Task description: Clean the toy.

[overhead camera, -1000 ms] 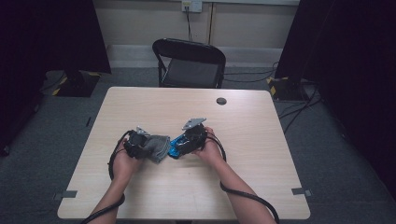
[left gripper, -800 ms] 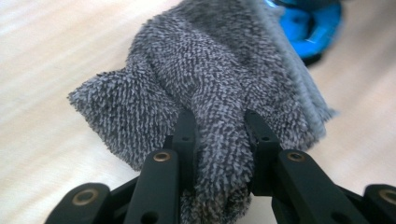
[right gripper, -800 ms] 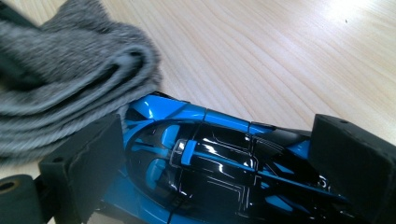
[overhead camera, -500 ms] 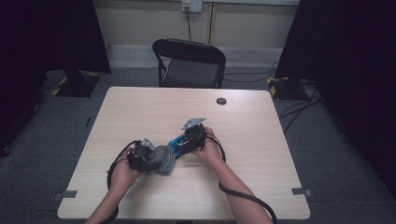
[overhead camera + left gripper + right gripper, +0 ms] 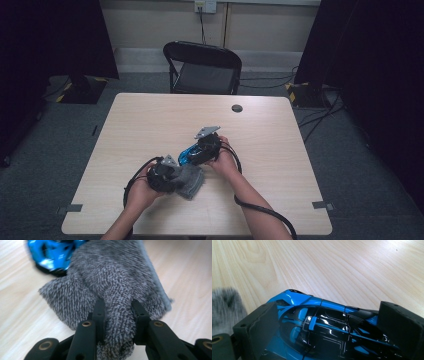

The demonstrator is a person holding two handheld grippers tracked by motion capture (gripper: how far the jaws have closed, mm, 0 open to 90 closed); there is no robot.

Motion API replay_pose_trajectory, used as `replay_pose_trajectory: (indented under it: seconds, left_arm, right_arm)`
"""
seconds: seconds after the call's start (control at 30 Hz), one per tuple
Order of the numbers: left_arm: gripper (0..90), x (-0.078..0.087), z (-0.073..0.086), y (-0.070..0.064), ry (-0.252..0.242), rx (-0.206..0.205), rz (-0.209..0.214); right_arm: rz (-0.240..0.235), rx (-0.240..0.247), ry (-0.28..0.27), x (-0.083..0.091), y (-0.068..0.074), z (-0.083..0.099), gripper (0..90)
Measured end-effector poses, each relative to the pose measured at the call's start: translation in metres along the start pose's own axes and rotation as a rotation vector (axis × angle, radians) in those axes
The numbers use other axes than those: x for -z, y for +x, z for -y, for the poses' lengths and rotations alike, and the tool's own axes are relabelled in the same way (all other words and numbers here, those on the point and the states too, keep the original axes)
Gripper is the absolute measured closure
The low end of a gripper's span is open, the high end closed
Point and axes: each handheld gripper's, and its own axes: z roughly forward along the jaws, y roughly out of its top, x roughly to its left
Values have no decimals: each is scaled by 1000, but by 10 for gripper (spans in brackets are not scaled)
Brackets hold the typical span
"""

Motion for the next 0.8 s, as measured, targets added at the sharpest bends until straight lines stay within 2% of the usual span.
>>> replay_pose_trajectory:
  seconds: [0.03,0.13,0.27,0.57,0.73,0.8]
  left_arm:
    - [702,0,0,0,0,0,0]
    - [699,-4,-5,-10,-7,-43,24]
    - [697,-1,-5,-10,-11,-55,22]
    - [694,32,11,16,-87,7,-57]
    - [693,48,17,34,-147,69,-107]
    - [693,51,19,39,-149,82,-116]
  right_arm:
    - [-1,0,0,0,0,0,36]
    - [-1,1,-4,0,0,0,37]
    - [0,0,-17,0,0,2,37]
    - [0,0,-18,0,0,2,37]
    - [4,-5,-27,0,1,3,38]
    - [5,-7,-29,0,1,3,37]
